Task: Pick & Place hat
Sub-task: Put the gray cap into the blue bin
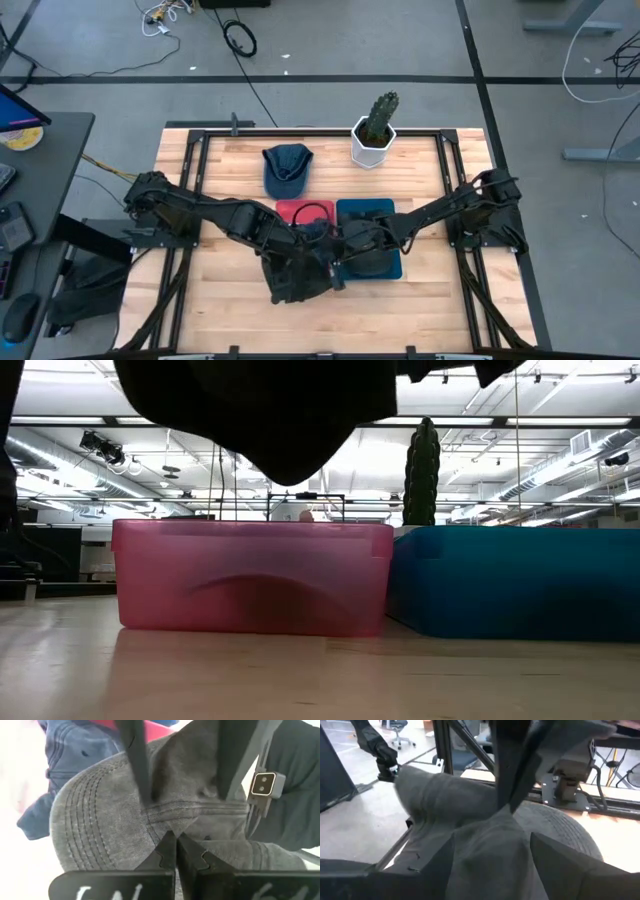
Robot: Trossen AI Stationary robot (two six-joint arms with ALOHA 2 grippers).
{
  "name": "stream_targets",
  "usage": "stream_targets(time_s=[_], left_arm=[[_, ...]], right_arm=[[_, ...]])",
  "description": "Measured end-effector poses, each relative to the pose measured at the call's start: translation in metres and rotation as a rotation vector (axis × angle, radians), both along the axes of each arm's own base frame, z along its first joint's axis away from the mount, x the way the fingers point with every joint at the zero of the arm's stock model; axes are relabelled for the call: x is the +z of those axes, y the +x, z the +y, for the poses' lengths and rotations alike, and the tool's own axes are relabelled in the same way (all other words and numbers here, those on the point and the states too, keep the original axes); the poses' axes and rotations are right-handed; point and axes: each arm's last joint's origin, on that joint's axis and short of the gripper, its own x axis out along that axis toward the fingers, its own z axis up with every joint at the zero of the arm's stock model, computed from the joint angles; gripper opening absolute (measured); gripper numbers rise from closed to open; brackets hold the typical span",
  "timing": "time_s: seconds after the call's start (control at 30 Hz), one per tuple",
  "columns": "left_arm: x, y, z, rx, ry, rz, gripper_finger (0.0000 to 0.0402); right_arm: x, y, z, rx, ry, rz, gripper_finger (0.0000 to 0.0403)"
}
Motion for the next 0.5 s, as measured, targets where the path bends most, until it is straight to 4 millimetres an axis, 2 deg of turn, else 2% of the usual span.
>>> stream_targets(time_s=[0.17,0.27,0.33,0.47,0.5], left_arm=[[0.0005,0.0019,0.0006,-0.014,0.004,-0.021,0.0001],[0.0009,0.0026,0.0003,-0.017,0.003,-0.03,0.0001],[0.001,0.0029,0.0002,-0.017,0.002,-0.033,0.0001],[0.001,0.0031,0.0003,-0.015,0.005,-0.036,0.0002],[0.0012,0.0033,0.0002,-0.015,0.003,-0.038,0.0003]], right_arm=[[-0.0009,0.0,-0.0002,-0.005,0.008,0.021,0.0247],[-0.005,-0.0013,-0.0006,-0.001,-0.022,0.059,0.0218],[-0.0067,-0.0017,-0.0011,-0.003,-0.032,0.074,0.0173],[-0.0083,-0.0017,-0.004,0.012,-0.053,0.088,0.0033],[-0.0082,-0.0014,-0.0046,0.025,-0.054,0.087,0.0019]])
